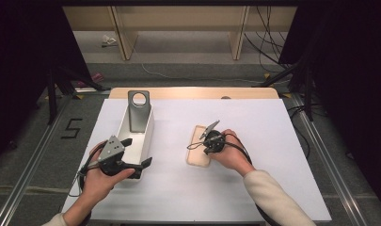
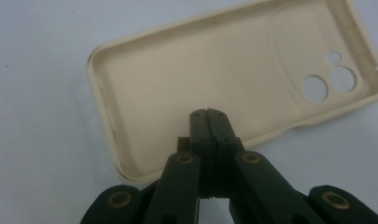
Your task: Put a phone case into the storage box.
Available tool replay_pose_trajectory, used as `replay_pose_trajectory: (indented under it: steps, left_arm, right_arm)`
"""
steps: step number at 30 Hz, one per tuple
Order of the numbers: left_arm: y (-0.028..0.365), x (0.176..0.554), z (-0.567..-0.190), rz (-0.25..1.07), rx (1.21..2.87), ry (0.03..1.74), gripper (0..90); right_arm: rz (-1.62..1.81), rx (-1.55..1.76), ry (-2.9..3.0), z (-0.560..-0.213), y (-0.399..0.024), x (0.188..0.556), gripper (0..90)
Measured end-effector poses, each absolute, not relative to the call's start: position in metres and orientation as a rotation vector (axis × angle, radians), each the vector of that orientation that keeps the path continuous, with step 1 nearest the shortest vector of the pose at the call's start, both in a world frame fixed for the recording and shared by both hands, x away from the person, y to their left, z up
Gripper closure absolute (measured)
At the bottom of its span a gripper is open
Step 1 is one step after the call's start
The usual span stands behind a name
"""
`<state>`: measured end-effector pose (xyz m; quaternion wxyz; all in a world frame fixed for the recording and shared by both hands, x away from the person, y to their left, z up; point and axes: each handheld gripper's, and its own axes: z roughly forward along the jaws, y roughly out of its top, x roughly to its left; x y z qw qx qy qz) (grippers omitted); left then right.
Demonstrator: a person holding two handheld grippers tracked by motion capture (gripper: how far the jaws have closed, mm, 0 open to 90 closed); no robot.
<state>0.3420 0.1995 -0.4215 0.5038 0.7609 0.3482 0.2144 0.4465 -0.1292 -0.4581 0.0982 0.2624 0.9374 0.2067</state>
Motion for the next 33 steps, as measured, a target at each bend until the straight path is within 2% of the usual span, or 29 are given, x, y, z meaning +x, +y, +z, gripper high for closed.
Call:
replay_pose_trajectory:
  steps: [31,33]
  left_arm:
    - [0.199,0.342,-0.422,0.513,1.839,0.842,1.9]
    - [0.199,0.343,-0.423,0.510,1.840,0.842,2.0]
  right_arm:
    - [0.604,0.761,2.739,-0.448,-0.145,0.450,90.0]
    - [0.600,0.709,2.743,-0.441,-0.145,0.448,85.1]
